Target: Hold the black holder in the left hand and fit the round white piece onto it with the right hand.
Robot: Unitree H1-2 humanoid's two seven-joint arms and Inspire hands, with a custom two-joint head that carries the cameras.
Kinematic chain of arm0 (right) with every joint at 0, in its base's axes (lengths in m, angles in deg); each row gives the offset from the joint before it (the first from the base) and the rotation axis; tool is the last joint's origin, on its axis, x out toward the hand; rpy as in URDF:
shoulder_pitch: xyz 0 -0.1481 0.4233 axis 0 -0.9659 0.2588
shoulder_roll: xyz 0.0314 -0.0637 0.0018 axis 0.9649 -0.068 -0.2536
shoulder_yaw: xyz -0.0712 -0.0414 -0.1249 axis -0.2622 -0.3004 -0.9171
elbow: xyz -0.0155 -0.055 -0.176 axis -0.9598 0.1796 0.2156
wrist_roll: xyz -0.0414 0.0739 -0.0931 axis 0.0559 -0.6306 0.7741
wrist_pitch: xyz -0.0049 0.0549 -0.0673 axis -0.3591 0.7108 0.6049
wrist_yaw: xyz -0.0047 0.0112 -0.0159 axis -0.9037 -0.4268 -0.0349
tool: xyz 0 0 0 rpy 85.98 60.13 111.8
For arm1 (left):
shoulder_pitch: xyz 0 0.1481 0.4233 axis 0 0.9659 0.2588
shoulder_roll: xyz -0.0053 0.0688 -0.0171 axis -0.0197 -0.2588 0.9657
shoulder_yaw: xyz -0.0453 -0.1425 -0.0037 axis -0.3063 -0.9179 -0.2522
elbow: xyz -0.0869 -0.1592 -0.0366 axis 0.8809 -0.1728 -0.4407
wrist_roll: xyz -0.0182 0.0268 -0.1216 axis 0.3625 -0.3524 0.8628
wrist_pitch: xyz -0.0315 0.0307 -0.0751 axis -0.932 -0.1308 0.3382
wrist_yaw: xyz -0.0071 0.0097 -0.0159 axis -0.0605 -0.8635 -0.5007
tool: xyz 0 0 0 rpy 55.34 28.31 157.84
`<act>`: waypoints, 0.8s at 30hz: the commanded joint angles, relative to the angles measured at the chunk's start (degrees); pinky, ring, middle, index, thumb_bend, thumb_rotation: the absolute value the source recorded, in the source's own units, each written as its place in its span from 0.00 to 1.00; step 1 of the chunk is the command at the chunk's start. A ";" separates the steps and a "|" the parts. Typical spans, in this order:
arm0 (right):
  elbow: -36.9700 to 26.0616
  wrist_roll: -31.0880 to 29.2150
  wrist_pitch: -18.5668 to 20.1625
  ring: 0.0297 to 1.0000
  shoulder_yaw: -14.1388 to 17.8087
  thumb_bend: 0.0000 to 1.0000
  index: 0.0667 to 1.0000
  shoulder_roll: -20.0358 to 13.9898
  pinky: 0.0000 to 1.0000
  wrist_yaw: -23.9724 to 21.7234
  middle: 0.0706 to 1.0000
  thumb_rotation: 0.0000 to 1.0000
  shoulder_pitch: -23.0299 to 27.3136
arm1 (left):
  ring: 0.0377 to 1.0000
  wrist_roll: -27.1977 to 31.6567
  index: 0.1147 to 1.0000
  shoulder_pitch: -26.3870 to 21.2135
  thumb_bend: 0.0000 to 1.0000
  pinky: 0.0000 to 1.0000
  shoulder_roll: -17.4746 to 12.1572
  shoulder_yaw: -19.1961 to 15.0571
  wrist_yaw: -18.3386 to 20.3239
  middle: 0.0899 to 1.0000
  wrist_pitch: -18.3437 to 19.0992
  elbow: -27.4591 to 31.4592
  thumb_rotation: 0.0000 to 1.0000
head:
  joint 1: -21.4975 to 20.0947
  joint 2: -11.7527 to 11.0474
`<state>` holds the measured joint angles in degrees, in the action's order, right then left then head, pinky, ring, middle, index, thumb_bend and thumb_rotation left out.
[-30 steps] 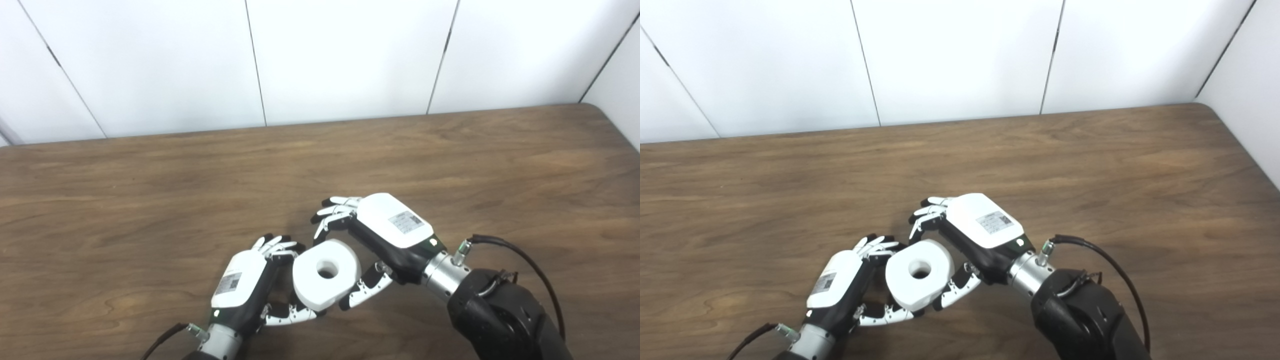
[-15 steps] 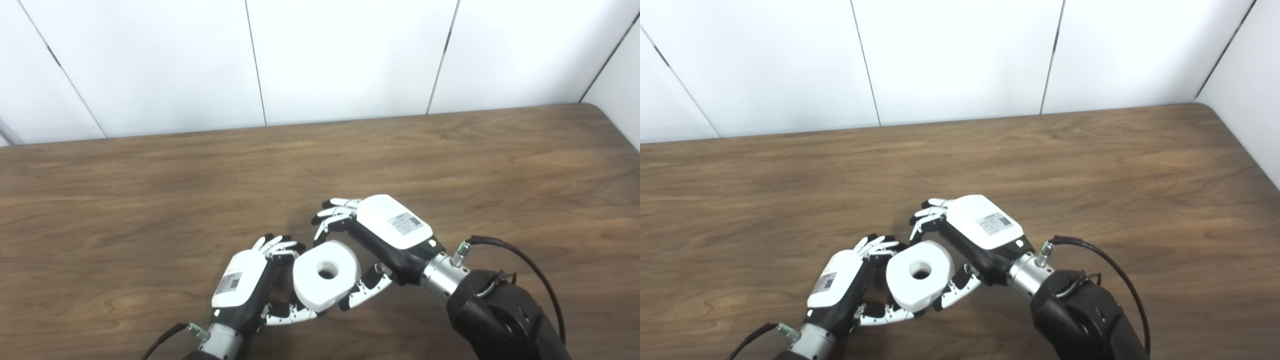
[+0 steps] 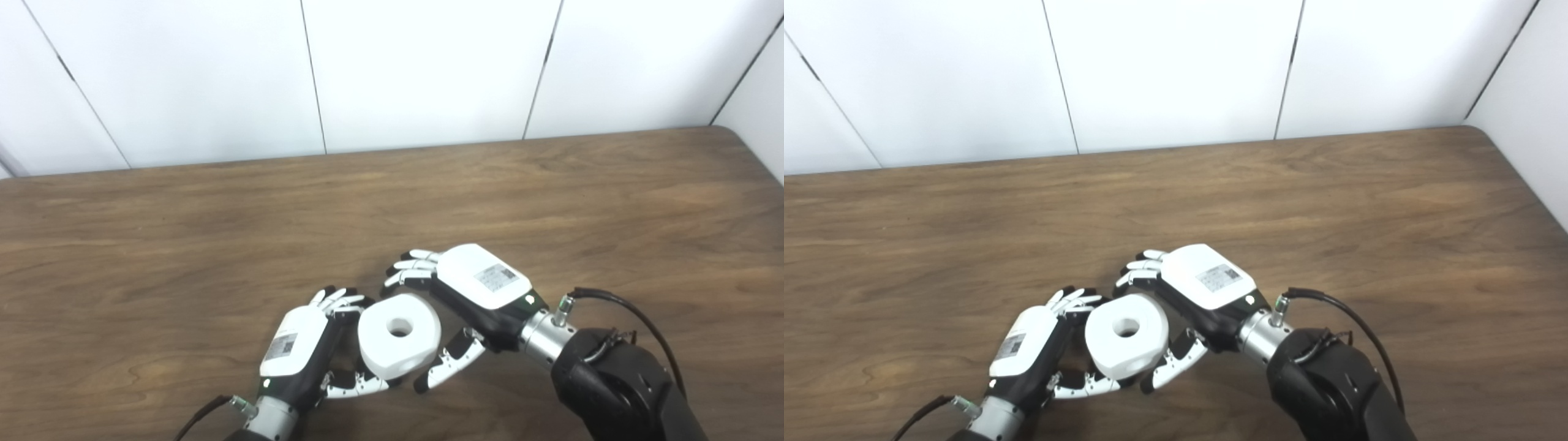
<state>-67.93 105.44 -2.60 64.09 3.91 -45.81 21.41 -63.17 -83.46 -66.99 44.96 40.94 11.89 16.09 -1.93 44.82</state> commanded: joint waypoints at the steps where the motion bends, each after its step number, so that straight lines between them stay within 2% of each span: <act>1: -2.01 -1.49 0.54 0.95 1.12 1.00 0.99 0.86 0.83 0.35 0.91 0.36 0.47 | 0.88 0.52 0.42 0.74 0.52 0.95 -0.20 0.70 1.52 0.78 0.46 -1.70 0.05 | -0.15 -0.01; 8: -3.88 -3.26 0.42 0.94 2.15 1.00 1.00 1.08 0.82 0.87 0.94 0.39 -0.01 | 0.89 0.40 0.42 0.34 0.52 0.96 -0.29 0.91 1.46 0.77 0.27 -2.69 0.05 | -0.26 -0.21; 17: -5.23 -3.46 1.85 0.96 3.01 1.00 1.00 0.93 0.81 -0.93 0.95 0.42 0.65 | 0.88 0.66 0.42 0.08 0.52 0.97 -0.19 0.84 1.18 0.77 -0.11 -3.50 0.05 | -0.07 -0.48; 24: -7.26 -4.74 3.50 0.99 4.75 1.00 1.00 -0.06 0.87 -3.45 0.98 0.48 2.15 | 0.88 1.10 0.42 -0.23 0.52 0.96 -0.45 0.44 0.81 0.76 -0.55 -4.13 0.05 | -0.29 -0.91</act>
<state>-72.94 101.47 0.72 68.19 4.24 -49.42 21.64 -62.41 -84.12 -67.00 44.88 40.22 10.39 14.33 -2.11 43.95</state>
